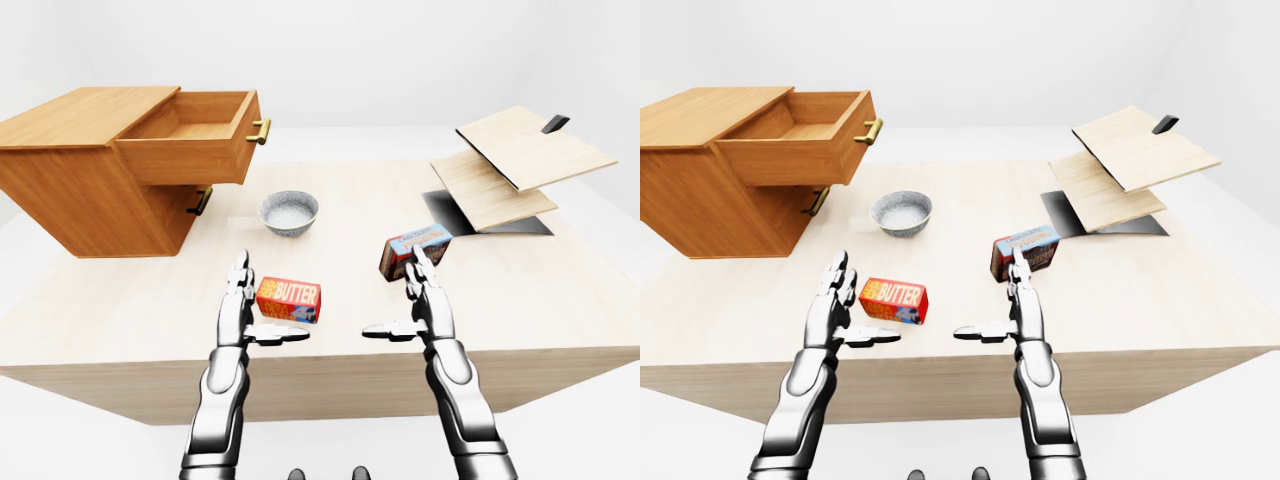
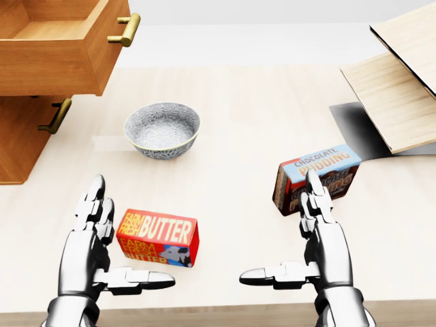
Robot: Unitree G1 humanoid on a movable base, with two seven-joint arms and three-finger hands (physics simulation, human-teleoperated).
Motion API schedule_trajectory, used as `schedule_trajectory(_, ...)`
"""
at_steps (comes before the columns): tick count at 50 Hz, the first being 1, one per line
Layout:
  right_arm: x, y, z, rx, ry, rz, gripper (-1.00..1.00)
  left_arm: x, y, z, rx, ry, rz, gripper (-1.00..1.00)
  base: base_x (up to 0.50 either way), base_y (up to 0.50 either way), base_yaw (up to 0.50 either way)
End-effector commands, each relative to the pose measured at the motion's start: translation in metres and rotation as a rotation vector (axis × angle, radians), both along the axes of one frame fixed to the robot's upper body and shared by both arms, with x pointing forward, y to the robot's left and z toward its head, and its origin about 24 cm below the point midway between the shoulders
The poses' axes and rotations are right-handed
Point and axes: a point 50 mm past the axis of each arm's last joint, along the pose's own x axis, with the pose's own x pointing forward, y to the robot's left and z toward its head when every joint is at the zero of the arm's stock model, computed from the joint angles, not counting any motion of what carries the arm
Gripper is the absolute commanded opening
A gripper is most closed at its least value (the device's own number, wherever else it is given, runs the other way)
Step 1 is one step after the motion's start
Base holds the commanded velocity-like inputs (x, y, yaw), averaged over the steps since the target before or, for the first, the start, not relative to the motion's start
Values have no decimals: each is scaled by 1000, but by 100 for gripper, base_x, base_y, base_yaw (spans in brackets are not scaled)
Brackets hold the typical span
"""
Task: Close the top drawer of the cabinet.
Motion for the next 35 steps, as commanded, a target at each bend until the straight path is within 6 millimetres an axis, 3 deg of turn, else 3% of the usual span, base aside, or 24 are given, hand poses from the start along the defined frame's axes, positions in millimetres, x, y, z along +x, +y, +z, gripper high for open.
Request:
schedule_trajectory(1, 1, -6, 3, 3, 0, 5, 100, -1, 8, 3, -4, -2, 7, 100, 0, 0, 0)
schedule_trajectory(13, 6, -7, 12, 3, -3, 7, 100, 9, 9, 11, -2, -2, -3, 100, 0, 0, 0)
schedule_trajectory(24, 15, -15, 57, -39, -181, -9, 100, 43, 9, 61, 27, -165, -20, 100, 0, 0, 0)
schedule_trajectory(26, 19, -16, 73, -57, -241, -16, 100, 50, 9, 74, 32, -207, -23, 100, 0, 0, 0)
schedule_trajectory(35, 15, -13, 114, -49, -419, 4, 100, 58, 9, 103, 37, -308, -30, 100, 0, 0, 0)
